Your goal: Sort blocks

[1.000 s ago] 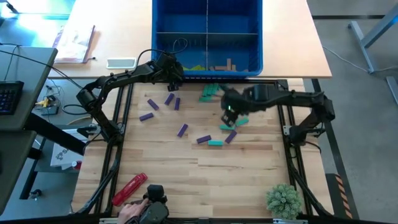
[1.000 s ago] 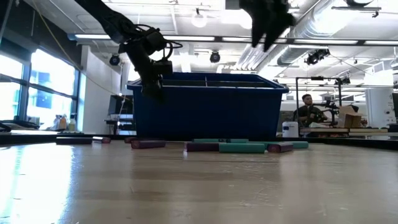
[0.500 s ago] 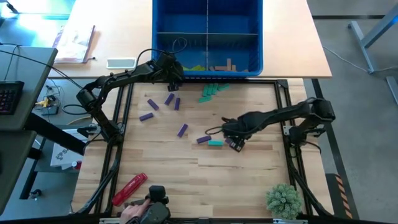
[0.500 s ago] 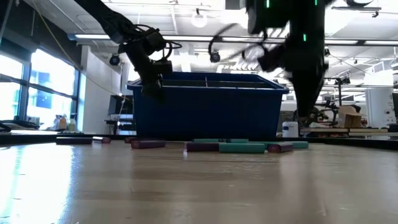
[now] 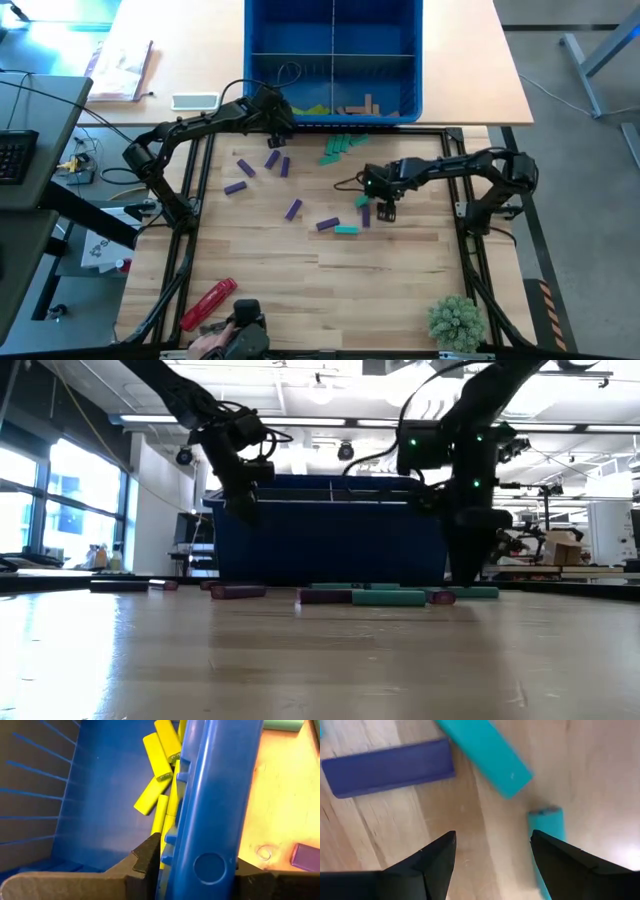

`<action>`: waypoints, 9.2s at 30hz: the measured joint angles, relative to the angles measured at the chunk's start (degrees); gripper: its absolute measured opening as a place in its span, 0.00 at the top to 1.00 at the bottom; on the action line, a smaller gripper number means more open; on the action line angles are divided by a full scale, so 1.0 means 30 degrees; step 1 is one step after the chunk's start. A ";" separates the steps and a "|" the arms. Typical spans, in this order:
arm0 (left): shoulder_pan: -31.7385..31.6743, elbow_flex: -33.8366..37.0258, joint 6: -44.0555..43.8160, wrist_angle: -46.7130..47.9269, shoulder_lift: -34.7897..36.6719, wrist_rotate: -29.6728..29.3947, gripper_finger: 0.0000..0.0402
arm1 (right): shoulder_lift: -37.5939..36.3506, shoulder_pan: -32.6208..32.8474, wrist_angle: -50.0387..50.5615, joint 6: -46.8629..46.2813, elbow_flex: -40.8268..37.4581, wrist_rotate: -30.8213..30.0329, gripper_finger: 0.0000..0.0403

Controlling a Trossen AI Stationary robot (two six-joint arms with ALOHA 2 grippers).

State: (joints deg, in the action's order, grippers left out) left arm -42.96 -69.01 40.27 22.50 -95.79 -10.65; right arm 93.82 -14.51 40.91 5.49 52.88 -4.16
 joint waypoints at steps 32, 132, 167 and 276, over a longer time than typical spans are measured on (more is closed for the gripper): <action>-0.0159 0.0015 -0.1237 -0.0044 0.0000 0.0185 0.77 | 0.2316 0.3418 -0.2801 2.1496 0.0529 0.0031 0.44; -0.0152 0.0058 0.0270 -0.0495 -0.0015 -0.0408 0.77 | -0.0173 -0.6625 -0.4255 0.9283 0.9602 0.0349 0.48; 0.3908 -0.0015 -0.1696 0.1017 0.7149 -0.1582 0.62 | 0.4954 -0.7697 -0.4385 1.2638 0.9661 -0.2978 0.85; 0.4738 0.9865 -2.4643 -0.4359 0.3353 -0.2074 0.46 | 0.4962 -0.7662 -0.4086 1.5184 0.9628 -0.3076 0.85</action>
State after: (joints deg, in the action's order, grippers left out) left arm -28.75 -39.42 -33.66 9.42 -85.73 -16.88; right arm 108.71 -37.50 28.65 51.05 81.77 -13.39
